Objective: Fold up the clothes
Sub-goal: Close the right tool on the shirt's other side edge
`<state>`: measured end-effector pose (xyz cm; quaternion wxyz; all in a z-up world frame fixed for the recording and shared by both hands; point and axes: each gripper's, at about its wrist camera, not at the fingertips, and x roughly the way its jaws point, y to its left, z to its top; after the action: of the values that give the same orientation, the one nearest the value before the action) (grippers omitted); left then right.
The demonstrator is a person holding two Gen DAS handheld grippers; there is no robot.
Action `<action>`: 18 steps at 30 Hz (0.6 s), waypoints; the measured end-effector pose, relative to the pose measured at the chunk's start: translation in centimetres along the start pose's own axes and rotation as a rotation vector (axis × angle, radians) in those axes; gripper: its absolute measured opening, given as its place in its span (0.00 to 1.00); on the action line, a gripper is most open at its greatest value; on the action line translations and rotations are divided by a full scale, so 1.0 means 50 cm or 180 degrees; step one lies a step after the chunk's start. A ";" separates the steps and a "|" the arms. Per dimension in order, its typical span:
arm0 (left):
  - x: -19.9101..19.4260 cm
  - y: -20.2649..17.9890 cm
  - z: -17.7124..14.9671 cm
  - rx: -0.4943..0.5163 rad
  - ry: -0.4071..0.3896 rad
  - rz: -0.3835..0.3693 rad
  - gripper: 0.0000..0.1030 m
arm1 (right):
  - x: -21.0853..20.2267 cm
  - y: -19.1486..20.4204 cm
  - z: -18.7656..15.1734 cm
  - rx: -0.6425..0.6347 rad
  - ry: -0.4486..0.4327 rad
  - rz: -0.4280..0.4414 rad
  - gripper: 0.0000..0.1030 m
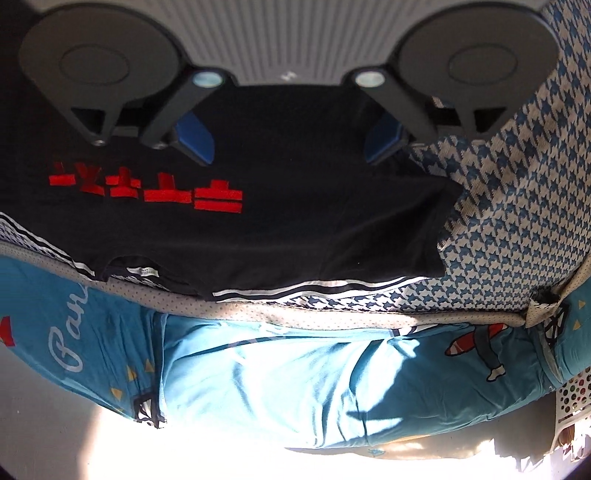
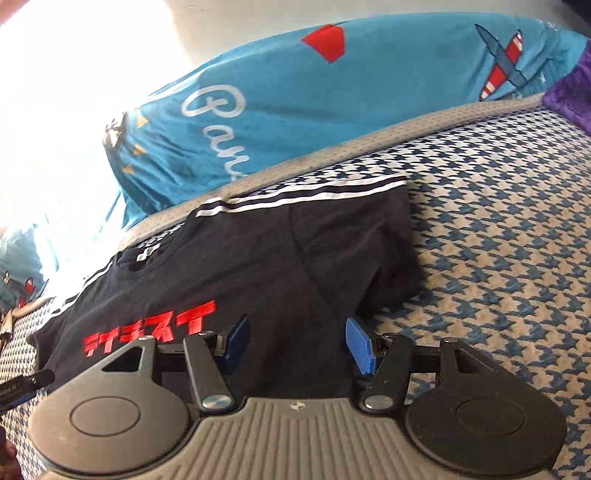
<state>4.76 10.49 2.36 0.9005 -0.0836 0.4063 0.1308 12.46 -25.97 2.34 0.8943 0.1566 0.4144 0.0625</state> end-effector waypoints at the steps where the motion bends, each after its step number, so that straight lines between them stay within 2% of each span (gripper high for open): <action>1: 0.002 -0.016 -0.004 0.0097 0.0002 -0.0016 0.92 | 0.002 -0.023 0.005 0.0112 0.0007 -0.0016 0.55; 4: 0.008 -0.042 -0.013 0.0243 0.0044 -0.0073 0.95 | 0.008 -0.088 0.013 0.0517 0.0060 0.0043 0.55; 9: 0.024 -0.056 -0.022 0.0317 0.0136 -0.0081 0.96 | 0.027 -0.138 0.016 0.1033 0.0126 0.0176 0.55; 18: 0.033 -0.053 -0.020 0.0306 0.0168 -0.0108 0.98 | 0.066 -0.121 0.041 0.1105 -0.0065 0.0076 0.55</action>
<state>5.91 8.00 0.59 0.8945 -0.0505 0.4342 0.0936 16.05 -31.38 -0.79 0.8573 0.3142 0.4079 -0.0011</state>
